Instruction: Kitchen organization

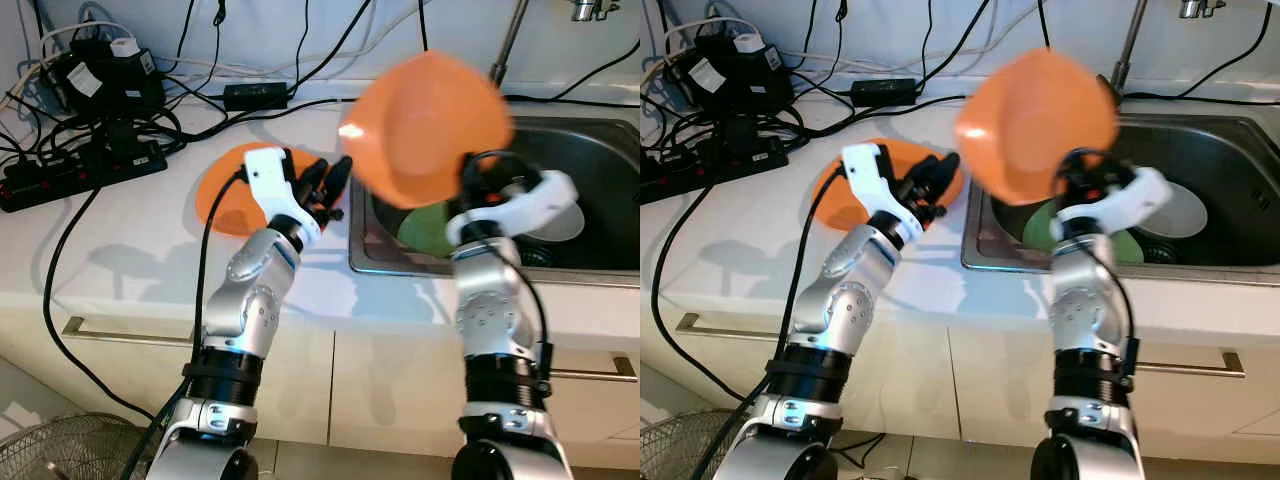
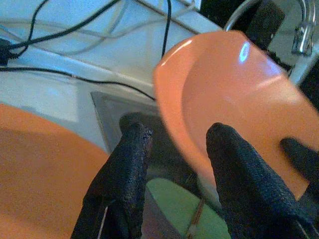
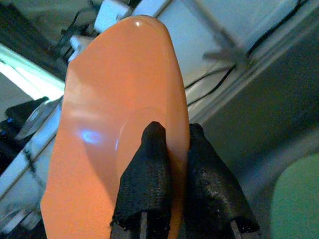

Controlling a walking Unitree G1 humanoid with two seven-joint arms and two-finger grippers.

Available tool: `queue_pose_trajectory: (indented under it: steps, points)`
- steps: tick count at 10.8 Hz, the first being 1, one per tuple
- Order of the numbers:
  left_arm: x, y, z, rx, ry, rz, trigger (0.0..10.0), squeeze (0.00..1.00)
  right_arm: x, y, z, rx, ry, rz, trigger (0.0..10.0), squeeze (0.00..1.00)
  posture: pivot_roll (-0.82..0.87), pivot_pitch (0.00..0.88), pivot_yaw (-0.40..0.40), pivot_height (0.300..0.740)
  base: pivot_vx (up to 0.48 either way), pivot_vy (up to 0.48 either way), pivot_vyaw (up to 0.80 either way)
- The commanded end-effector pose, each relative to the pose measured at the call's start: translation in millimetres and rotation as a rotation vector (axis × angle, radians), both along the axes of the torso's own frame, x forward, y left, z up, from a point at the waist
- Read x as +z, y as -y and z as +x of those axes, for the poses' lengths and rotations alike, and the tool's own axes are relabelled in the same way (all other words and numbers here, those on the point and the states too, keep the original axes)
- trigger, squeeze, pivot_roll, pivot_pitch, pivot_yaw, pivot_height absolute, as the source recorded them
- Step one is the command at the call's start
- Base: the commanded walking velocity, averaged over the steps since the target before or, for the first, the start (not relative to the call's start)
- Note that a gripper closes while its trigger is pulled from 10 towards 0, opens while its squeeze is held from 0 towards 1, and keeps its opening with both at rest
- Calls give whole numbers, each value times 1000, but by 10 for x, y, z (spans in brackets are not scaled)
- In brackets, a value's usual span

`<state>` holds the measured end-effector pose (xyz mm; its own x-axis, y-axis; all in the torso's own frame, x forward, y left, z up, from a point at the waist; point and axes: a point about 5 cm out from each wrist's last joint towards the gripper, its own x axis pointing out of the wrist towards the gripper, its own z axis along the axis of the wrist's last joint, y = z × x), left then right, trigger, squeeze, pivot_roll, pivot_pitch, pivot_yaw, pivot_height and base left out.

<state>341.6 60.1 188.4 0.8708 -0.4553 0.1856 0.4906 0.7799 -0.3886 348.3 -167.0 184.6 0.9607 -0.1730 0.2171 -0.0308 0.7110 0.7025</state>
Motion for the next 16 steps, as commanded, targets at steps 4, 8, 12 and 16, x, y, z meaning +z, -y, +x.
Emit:
queue_pose_trajectory:
  steps: [4, 8, 12, 16]
  points:
    - [-102, 60, -128, -100, 19, 156, 10000, 0, 176, 213, 41, -182, 9, -254, 10000, 0, 73, 0, 52, 740, 0, 0, 0]
    - [-237, 33, -219, -150, -16, 267, 10000, 0, 137, 190, 74, -254, -22, -614, 10000, 0, 79, 0, 54, 740, 0, 0, 0]
    - [-365, 27, -328, -201, -30, 392, 10000, 0, -109, 55, 120, -225, -93, -896, 10000, 0, 92, 0, 52, 740, 0, 0, 0]
    - [-376, 56, -399, -243, -22, 426, 10000, 0, -213, -156, 138, -157, -71, -1036, 10000, 0, 100, 0, 52, 740, 0, 0, 0]
